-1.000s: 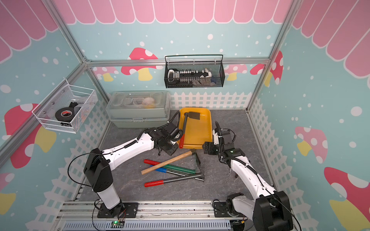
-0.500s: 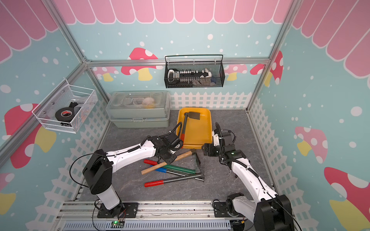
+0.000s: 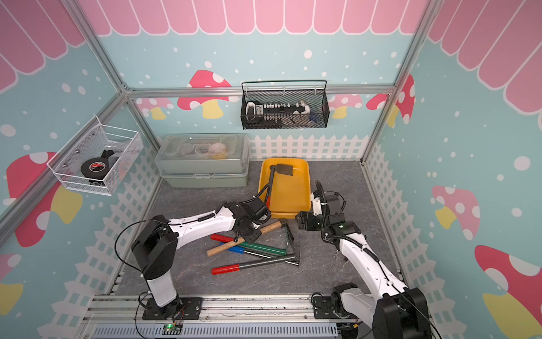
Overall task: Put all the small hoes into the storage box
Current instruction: Pick up the hoe from the center of the board.
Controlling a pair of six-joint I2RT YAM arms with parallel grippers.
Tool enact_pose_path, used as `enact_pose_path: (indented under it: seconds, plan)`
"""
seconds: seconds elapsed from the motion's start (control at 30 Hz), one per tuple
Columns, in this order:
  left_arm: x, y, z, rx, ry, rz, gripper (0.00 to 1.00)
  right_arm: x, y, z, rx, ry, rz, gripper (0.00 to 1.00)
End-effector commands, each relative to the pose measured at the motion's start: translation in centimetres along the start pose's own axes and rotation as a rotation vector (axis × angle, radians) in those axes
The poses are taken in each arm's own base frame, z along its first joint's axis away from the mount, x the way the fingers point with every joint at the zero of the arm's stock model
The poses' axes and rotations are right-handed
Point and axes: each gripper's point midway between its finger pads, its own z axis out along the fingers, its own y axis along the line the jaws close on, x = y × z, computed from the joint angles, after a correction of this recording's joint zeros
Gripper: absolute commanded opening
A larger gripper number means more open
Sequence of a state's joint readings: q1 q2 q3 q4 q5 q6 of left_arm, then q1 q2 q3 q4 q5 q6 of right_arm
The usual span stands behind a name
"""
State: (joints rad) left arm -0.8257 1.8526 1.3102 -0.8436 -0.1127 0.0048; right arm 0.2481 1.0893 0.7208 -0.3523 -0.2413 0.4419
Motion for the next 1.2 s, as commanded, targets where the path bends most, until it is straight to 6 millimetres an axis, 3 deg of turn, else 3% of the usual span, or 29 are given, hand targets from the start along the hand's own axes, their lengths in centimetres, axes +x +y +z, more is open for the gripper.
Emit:
enact_pose_path:
  seconds: [0.0,0.6,1.17]
  plan:
    - [-0.7,-0.2,0.5,-0.001,-0.010,0.026,0.45,0.9,-0.3,-0.1,0.004,0.019,0.001,0.87]
    - [-0.4,-0.4,2.8,0.003,0.021,0.053,0.40,1.3,-0.3,-0.2,0.003,0.020,0.008,0.86]
    - [-1.2,0.0,2.1,-0.017,-0.006,0.066,0.30,0.8,-0.2,-0.4,0.008,0.017,0.003,0.85]
